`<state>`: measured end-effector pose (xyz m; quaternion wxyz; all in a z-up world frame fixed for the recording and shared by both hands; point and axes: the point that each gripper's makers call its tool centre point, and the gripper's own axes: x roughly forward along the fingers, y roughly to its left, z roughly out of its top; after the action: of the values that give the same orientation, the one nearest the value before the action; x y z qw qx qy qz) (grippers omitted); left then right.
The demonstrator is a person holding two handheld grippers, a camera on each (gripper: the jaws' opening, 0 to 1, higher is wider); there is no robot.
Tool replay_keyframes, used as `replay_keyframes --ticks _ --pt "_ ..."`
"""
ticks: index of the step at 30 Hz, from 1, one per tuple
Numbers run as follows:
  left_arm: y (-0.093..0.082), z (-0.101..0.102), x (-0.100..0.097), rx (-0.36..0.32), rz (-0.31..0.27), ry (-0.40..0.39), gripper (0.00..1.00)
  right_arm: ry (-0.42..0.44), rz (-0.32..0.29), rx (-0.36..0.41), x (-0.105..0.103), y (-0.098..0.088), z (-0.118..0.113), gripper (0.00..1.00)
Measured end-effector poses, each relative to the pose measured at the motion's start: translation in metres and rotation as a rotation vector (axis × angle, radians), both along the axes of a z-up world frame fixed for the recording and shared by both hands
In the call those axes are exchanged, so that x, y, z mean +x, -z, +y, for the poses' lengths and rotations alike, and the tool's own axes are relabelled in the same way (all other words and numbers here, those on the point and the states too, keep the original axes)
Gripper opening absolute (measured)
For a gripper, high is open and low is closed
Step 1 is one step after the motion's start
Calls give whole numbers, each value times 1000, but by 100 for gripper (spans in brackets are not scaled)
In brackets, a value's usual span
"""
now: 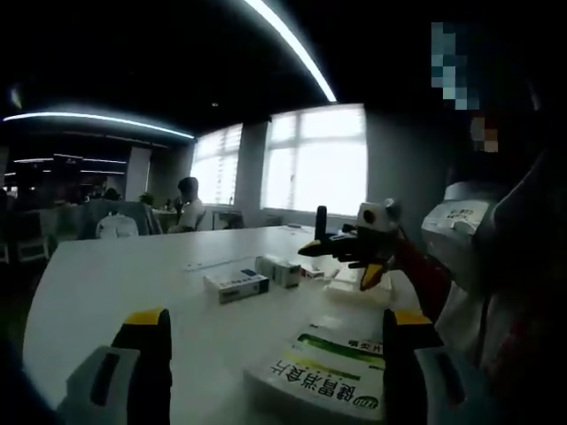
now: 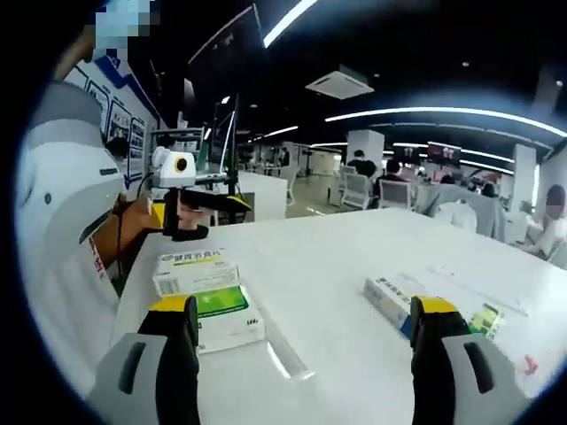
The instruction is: Arrange the small medicine boxes into an aligned row inside the storage area until every box is upright, visible, and separated from the surrounding clutter.
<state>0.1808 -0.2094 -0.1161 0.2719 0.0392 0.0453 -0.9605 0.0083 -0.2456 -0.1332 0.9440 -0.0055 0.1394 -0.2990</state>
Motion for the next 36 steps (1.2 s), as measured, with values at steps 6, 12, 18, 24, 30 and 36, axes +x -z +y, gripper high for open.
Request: replay_keyframes --ticks 6,12,18,24,30,36 --pt "2 -4 1 6 19 -11 100 18 32 -9 -9 0 1 99" --pt "1 -7 3 8 2 -10 100 22 75 -62 -16 -6 2 100" --pt "1 -4 8 0 -5 -21 100 52 107 -75 -27 -5 -2 99" --pt "1 -4 12 4 9 -32 100 67 128 -78 -32 -7 0 98" --pt "-5 -6 15 -11 -18 -30 100 101 135 -87 -39 -8 3 98" --pt "-4 -1 16 -9 -13 -27 100 141 131 -88 -48 -7 8 97"
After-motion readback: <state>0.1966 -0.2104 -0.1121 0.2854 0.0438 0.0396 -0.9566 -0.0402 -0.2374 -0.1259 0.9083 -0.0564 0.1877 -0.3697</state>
